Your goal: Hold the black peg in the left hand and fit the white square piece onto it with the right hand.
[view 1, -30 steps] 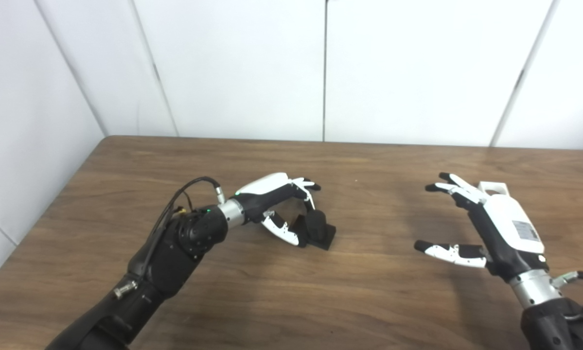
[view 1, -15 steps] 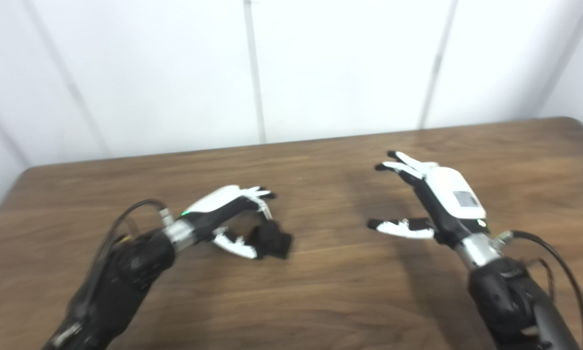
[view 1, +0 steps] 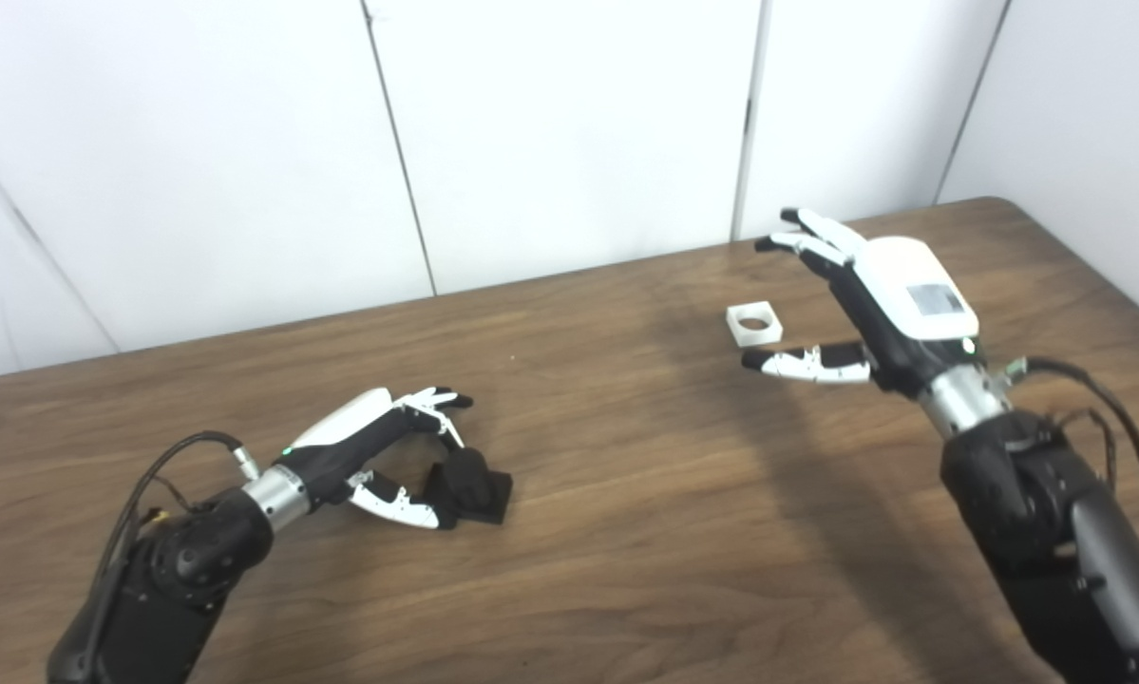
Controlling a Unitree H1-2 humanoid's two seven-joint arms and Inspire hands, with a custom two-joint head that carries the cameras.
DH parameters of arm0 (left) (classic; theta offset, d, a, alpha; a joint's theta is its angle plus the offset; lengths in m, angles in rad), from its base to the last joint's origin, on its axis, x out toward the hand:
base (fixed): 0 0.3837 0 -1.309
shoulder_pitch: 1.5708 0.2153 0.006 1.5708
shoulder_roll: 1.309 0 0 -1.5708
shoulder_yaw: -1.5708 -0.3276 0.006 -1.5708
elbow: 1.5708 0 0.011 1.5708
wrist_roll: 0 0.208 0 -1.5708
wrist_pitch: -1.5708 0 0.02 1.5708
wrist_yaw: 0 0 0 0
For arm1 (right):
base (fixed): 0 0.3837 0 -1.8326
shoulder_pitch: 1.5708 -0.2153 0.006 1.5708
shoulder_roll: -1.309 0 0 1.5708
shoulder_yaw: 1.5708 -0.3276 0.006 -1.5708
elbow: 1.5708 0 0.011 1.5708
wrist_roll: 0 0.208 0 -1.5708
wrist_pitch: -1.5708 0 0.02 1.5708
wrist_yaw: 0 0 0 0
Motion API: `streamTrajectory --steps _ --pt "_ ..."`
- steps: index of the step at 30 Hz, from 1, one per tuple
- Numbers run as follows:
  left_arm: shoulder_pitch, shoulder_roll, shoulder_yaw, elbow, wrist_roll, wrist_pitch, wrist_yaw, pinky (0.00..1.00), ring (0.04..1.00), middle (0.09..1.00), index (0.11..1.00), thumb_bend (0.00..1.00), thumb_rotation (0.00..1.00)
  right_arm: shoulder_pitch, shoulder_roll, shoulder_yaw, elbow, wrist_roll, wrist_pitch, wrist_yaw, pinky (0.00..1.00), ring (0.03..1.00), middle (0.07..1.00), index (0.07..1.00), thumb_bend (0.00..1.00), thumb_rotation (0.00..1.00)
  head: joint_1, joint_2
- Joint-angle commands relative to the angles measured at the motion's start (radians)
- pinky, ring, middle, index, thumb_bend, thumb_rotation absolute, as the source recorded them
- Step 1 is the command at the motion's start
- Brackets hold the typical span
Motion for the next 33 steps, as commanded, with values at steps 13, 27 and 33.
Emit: streamTrajectory --steps 13,27,33 --pt "0.043 0.028 -0.032 -0.006 0.051 -0.003 -0.055 1.0 1.0 0.936 0.49 0.52 0.07 -0.29 -0.165 0.101 0.296 -0.072 0.049 0.176 0.86 0.94 0.944 0.826 0.72 0.54 0.028 0.004" --pt "0.054 0.027 -0.028 0.002 0.047 -0.003 -0.049 1.0 1.0 0.939 0.491 0.52 0.07 -0.444 -0.179 0.231 0.58 -0.062 0.055 0.225 0.97 0.996 0.985 0.864 0.74 0.62 0.062 0.006" --pt "0.051 0.022 -0.026 0.023 0.053 -0.013 -0.034 1.0 1.0 0.942 0.491 0.52 0.08 -0.478 -0.15 0.271 0.695 -0.046 0.043 0.199 0.96 0.992 0.982 0.887 0.75 0.63 0.073 -0.004"
